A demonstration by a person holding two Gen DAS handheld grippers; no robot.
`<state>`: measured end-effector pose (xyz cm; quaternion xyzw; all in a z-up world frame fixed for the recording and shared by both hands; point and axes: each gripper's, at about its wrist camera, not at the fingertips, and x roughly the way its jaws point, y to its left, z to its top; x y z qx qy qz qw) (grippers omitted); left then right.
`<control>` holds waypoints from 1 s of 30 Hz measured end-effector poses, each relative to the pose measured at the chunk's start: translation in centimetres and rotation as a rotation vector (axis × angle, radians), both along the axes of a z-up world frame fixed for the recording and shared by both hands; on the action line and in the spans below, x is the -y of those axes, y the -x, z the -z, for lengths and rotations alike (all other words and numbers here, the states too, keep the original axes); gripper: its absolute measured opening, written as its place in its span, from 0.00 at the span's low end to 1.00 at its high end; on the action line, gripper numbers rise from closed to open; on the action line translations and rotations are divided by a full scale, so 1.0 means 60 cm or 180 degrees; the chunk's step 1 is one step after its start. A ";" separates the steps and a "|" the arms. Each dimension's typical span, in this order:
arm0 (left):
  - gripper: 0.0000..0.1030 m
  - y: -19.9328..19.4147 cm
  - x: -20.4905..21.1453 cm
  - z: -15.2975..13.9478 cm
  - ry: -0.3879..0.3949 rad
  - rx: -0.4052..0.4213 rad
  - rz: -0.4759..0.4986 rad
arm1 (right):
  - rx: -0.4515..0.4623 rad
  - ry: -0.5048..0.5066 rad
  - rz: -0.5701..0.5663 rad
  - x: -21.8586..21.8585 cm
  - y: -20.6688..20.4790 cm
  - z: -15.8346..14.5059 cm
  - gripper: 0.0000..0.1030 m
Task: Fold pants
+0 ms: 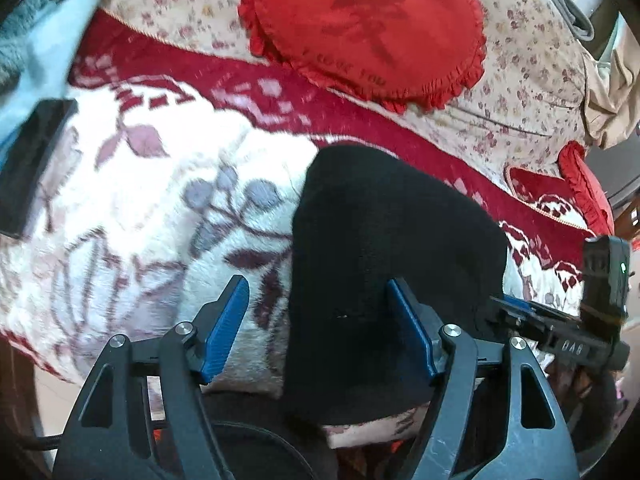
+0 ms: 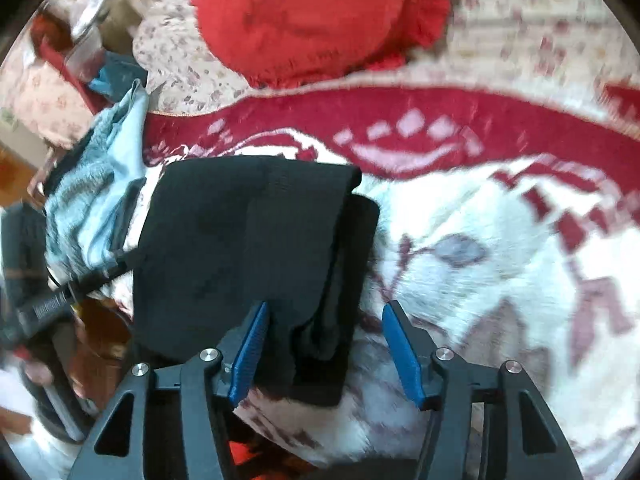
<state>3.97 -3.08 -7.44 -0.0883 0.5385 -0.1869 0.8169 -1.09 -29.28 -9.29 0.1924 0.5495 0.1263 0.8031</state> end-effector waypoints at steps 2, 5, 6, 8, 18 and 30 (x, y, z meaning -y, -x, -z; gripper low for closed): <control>0.71 -0.005 0.009 0.014 0.0031 -0.0076 0.0041 | -0.0035 -0.0317 0.0034 0.006 -0.014 0.014 0.56; 0.72 -0.011 0.019 0.027 0.0146 -0.0170 0.0077 | 0.0018 -0.0498 0.0091 0.007 -0.021 0.028 0.56; 0.69 -0.013 0.025 0.028 0.0195 -0.0196 0.0117 | 0.0033 -0.0556 0.0133 0.007 -0.020 0.030 0.53; 0.58 -0.013 0.029 0.018 0.0230 -0.0176 0.0144 | 0.0112 -0.0532 0.0100 0.006 -0.019 0.019 0.46; 0.51 -0.089 0.057 -0.061 0.0220 0.0253 0.0173 | 0.0635 -0.0356 0.0164 0.006 -0.073 -0.066 0.41; 0.53 -0.131 0.074 0.000 -0.0094 0.0264 0.0113 | 0.0479 0.0337 0.0130 -0.004 -0.130 -0.029 0.45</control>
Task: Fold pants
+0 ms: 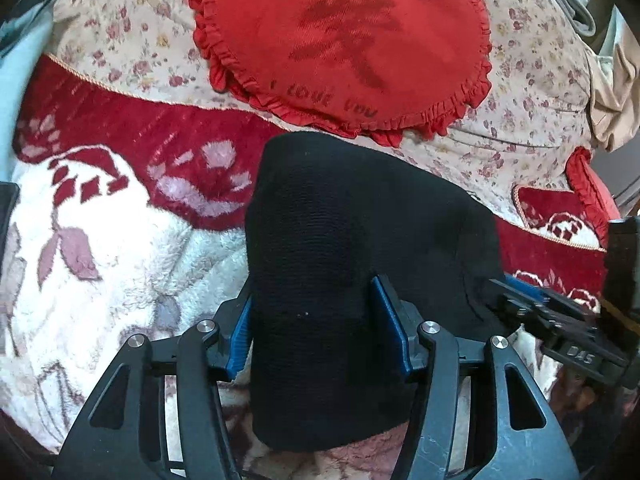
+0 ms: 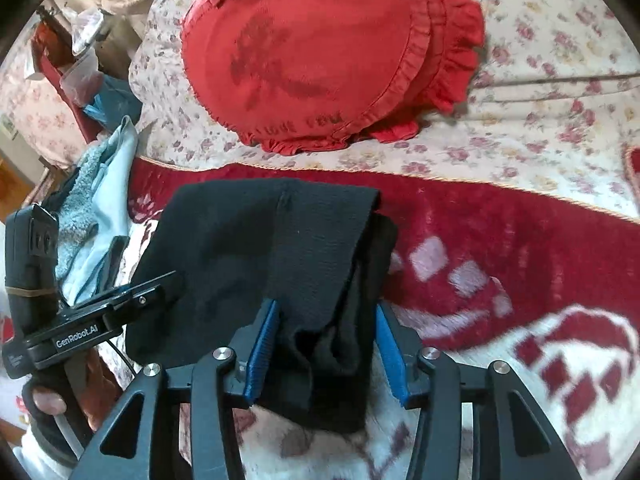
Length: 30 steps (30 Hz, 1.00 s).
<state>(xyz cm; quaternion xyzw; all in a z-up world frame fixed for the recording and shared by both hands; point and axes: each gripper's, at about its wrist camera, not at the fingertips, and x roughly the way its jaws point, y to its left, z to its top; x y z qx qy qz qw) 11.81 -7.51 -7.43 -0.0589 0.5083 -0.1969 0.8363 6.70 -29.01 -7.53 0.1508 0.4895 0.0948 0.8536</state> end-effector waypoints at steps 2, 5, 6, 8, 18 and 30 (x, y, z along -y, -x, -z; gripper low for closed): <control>0.53 0.007 -0.001 -0.005 -0.0086 0.0067 -0.0008 | 0.0116 0.0139 0.0031 -0.003 0.018 -0.026 0.45; 0.53 0.017 -0.002 -0.011 -0.0168 0.0146 -0.0052 | 0.0289 0.0136 -0.0050 -0.020 0.031 -0.055 0.45; 0.53 0.021 -0.002 -0.013 -0.0179 0.0161 -0.0069 | 0.0323 0.0178 -0.0102 -0.030 0.033 -0.059 0.45; 0.53 0.031 -0.004 -0.017 -0.0231 0.0215 -0.0106 | 0.0323 0.0387 -0.0196 -0.055 0.034 -0.052 0.45; 0.53 0.090 -0.009 -0.052 -0.0608 0.0567 -0.0145 | 0.0359 0.0479 -0.0022 -0.059 0.058 -0.041 0.46; 0.53 0.160 -0.040 -0.115 -0.0593 0.0853 -0.0342 | 0.0648 0.0405 0.0044 -0.085 0.114 -0.117 0.47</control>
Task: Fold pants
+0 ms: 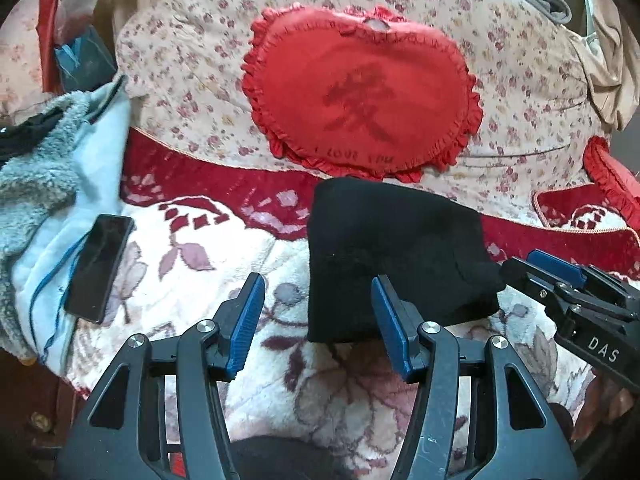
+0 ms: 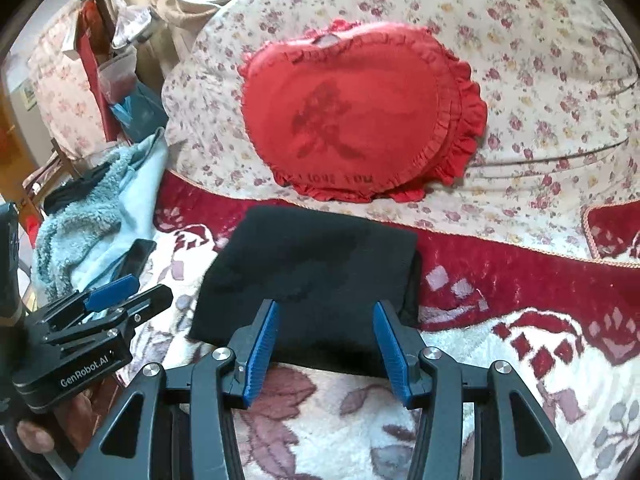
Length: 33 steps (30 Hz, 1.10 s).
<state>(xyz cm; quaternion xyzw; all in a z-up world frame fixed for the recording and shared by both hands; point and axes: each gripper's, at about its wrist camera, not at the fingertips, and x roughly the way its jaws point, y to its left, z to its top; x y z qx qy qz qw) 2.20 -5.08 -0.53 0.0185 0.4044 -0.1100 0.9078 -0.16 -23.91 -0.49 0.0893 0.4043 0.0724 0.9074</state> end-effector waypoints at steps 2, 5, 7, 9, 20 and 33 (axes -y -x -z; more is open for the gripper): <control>0.53 0.011 -0.005 -0.011 -0.0003 0.0052 -0.0023 | -0.0008 0.0010 0.0011 -0.003 0.006 -0.007 0.47; 0.54 0.027 -0.008 -0.024 -0.0036 0.0118 -0.0051 | 0.0022 -0.0017 -0.0001 -0.008 0.019 -0.018 0.47; 0.54 0.037 -0.009 -0.030 -0.0049 0.0153 -0.0050 | 0.0047 -0.0002 -0.0021 -0.013 0.028 -0.025 0.47; 0.54 0.047 -0.011 -0.036 -0.0029 0.0173 -0.0032 | 0.0055 0.0006 -0.0043 -0.016 0.034 -0.030 0.47; 0.54 0.084 -0.017 -0.068 0.0027 0.0308 0.0018 | 0.0110 0.0042 -0.0118 -0.029 0.060 -0.054 0.47; 0.54 0.096 -0.013 -0.077 0.0027 0.0349 0.0031 | 0.0158 0.0038 -0.0165 -0.033 0.070 -0.067 0.48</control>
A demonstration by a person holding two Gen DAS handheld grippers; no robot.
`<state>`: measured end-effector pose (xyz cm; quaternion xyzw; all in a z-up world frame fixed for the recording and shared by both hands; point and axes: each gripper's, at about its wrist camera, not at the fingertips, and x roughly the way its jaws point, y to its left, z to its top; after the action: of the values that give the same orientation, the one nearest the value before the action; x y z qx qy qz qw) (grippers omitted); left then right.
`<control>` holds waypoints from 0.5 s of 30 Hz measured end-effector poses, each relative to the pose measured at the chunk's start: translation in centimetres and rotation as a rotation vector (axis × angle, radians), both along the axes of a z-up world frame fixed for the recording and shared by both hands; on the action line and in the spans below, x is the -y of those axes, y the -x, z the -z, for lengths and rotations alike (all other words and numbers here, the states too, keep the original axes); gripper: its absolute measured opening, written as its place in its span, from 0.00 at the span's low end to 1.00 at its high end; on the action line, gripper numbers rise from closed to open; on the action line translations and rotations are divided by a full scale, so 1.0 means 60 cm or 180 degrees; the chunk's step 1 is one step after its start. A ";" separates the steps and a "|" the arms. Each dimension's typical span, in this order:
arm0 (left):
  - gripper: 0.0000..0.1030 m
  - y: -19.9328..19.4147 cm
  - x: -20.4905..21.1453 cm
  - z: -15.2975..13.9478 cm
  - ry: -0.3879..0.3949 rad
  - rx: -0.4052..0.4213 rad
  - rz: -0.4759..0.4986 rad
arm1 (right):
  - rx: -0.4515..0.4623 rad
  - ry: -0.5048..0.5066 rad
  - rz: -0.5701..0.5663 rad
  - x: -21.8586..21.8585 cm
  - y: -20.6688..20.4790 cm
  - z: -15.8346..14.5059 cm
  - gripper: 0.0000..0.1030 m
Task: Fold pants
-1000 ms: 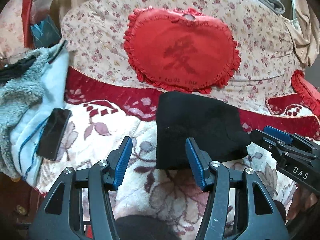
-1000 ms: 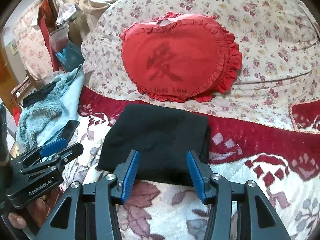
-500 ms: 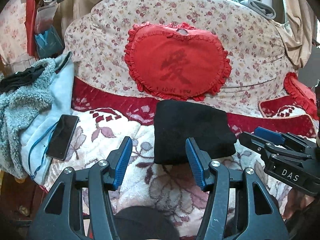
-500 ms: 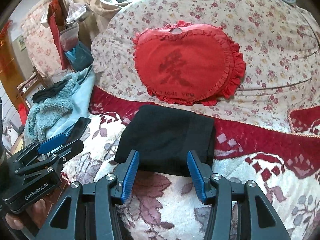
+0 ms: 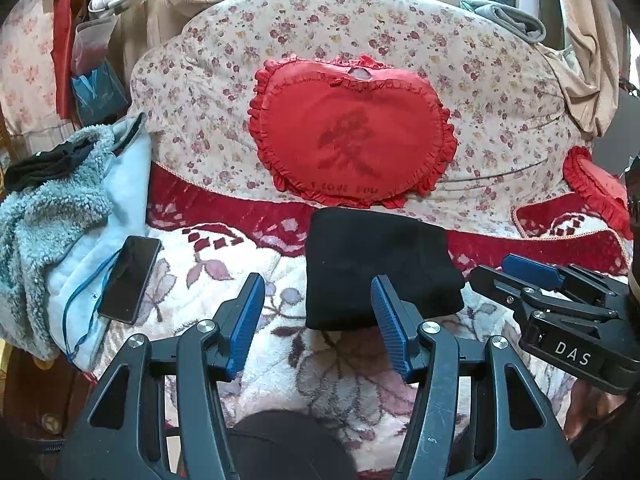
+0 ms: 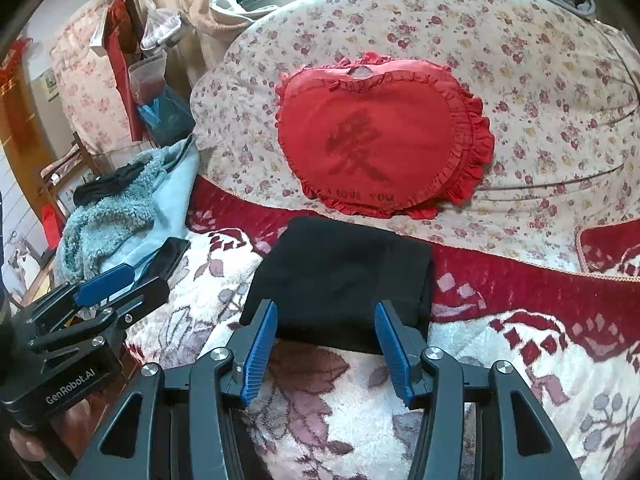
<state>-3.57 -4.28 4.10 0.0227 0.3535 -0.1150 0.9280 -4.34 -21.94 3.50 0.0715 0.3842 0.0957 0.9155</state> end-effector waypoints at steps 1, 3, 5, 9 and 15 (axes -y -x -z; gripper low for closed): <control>0.54 0.000 0.000 0.000 0.0007 -0.0010 0.0003 | -0.0008 0.0012 -0.0002 -0.001 -0.001 0.000 0.48; 0.54 -0.001 0.000 0.002 0.0011 -0.0024 0.0006 | -0.0021 0.0010 -0.0007 -0.001 -0.001 0.002 0.48; 0.54 -0.002 0.000 0.003 0.0010 -0.0038 0.0011 | -0.0044 0.0006 -0.0021 -0.001 -0.004 0.005 0.48; 0.54 -0.002 0.003 0.005 0.0009 -0.0051 0.0022 | -0.0095 0.0020 -0.0030 -0.002 -0.006 0.012 0.48; 0.54 -0.001 0.006 0.005 0.0029 0.0010 0.0042 | -0.0143 0.0023 -0.0053 -0.002 -0.009 0.021 0.48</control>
<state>-3.50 -4.63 3.78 0.0210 0.3514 -0.1227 0.9279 -3.78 -21.79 2.26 0.0671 0.4056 0.1004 0.9060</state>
